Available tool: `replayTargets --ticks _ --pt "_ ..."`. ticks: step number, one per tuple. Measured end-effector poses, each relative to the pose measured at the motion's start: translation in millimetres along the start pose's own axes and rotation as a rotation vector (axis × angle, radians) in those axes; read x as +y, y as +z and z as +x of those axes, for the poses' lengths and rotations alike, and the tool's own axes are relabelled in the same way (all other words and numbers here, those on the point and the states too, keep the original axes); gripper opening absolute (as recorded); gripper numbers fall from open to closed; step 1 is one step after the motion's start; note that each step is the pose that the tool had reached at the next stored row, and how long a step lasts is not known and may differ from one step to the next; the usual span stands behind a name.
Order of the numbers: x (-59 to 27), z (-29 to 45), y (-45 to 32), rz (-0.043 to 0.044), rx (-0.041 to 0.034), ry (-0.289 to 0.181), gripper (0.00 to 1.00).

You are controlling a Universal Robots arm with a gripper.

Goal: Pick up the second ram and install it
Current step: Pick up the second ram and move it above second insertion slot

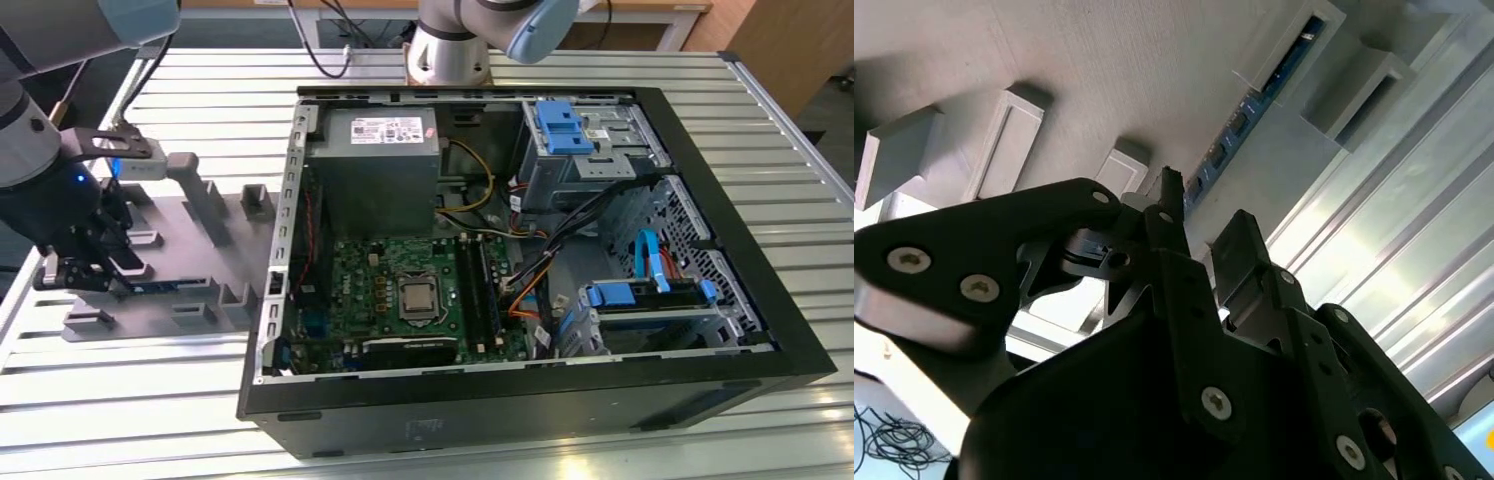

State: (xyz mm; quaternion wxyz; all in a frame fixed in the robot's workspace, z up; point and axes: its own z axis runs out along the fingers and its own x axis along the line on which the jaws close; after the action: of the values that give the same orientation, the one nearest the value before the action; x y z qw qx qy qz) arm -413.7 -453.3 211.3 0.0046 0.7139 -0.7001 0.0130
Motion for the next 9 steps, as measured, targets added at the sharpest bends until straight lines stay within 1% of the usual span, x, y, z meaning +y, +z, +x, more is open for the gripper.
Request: replayTargets --ticks 1,2,3,9 --pt "0.3 -0.1 0.9 0.0055 0.0005 0.002 0.40" --pt "0.3 -0.1 1.8 0.0092 0.0008 0.006 0.40" --pt "0.3 -0.1 2.5 0.0107 0.0008 0.010 0.40" --pt "0.6 -0.2 6.5 0.0108 0.0010 0.018 0.40"
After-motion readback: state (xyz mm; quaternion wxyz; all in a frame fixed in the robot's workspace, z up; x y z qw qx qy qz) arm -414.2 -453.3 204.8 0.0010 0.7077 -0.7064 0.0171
